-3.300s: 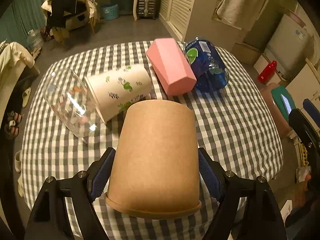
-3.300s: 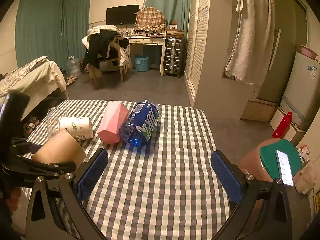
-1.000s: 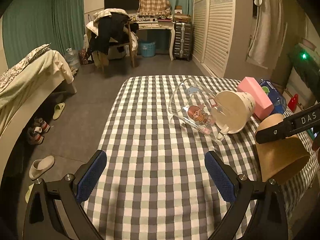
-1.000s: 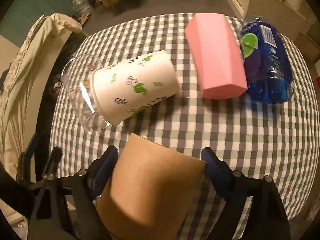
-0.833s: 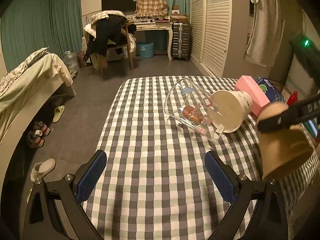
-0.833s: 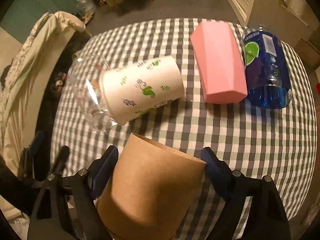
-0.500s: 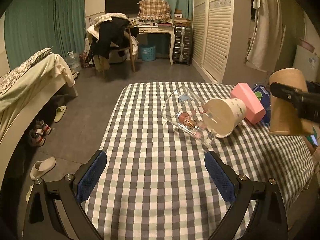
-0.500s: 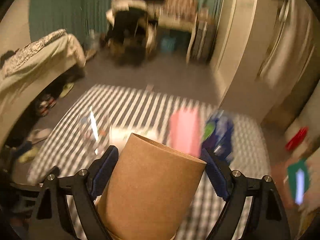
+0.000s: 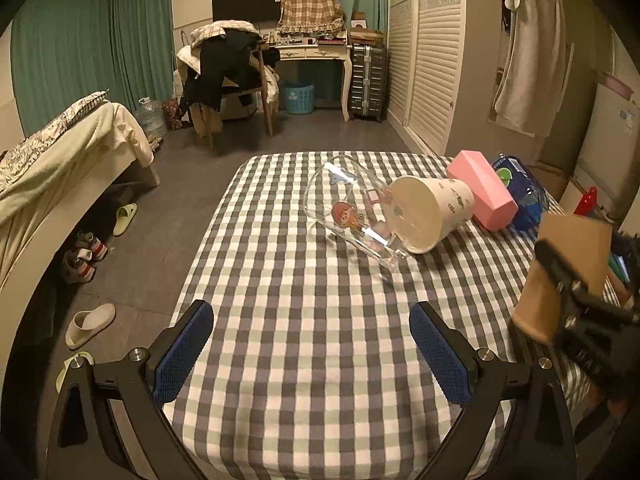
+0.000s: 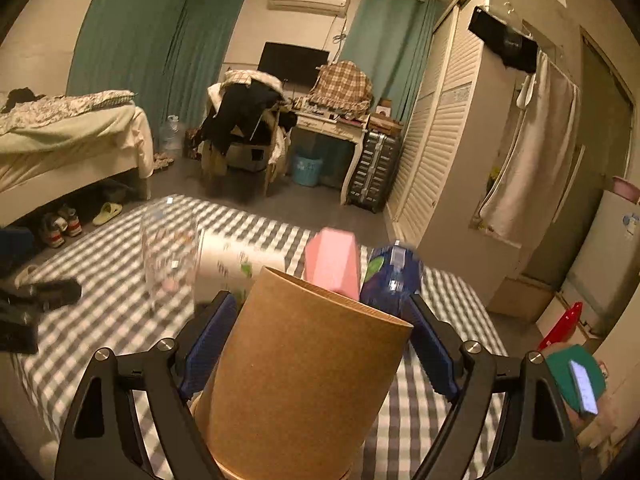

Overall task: Flip cup upside down
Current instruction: 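Rotate the brown cup with the right gripper so its rim faces down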

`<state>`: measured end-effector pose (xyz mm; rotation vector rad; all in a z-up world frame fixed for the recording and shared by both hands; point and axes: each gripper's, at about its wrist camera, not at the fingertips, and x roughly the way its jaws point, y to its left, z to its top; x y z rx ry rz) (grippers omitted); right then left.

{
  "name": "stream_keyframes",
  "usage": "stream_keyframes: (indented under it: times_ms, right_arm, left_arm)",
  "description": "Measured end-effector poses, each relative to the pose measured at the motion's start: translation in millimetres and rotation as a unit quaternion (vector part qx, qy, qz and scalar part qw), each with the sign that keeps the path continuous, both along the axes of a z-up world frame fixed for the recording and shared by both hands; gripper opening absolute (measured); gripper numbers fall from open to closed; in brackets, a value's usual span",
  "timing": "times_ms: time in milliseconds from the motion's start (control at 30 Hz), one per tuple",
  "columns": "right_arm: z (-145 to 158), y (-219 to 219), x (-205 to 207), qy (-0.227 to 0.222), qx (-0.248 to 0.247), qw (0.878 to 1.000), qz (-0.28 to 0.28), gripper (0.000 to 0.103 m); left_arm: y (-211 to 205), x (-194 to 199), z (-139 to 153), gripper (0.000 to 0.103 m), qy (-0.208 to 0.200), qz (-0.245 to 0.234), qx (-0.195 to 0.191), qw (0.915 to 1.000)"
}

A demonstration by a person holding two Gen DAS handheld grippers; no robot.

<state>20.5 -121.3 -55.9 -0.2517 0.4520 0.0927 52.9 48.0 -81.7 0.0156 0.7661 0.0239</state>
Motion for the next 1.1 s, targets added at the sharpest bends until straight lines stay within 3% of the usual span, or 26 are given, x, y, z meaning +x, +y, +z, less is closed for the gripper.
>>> stream_keyframes:
  times_ms: [400,667,800,867,1100]
  right_arm:
    - [-17.0,-10.6,-22.5,-0.018,0.01,1.0,0.013,0.085]
    - [-27.4,-10.0,-35.4,0.009,0.026,0.999,0.028,0.085]
    - [-22.9,-14.8,-36.9,0.015,0.045,0.998,0.032,0.086]
    - [-20.0,-15.4,-36.6,0.024,0.05,0.998,0.039,0.092]
    - [6.3,-18.1,-53.6,-0.003,0.064,0.997,0.05,0.095]
  left_arm:
    - [-21.9,-12.3,5.0,0.101,0.004,-0.01,0.021,0.9997]
    - [-23.6,-24.3,9.3,0.101,0.004,-0.006,0.024,0.9997]
    - [-23.1,-29.6,12.5,0.101,0.004,-0.003,0.021,0.9998]
    - [-23.0,-33.4,15.2,0.101,0.003,-0.003,0.02,0.9998]
    - [-27.0,-43.8,29.1,0.101,-0.011,0.0,0.019,0.9998]
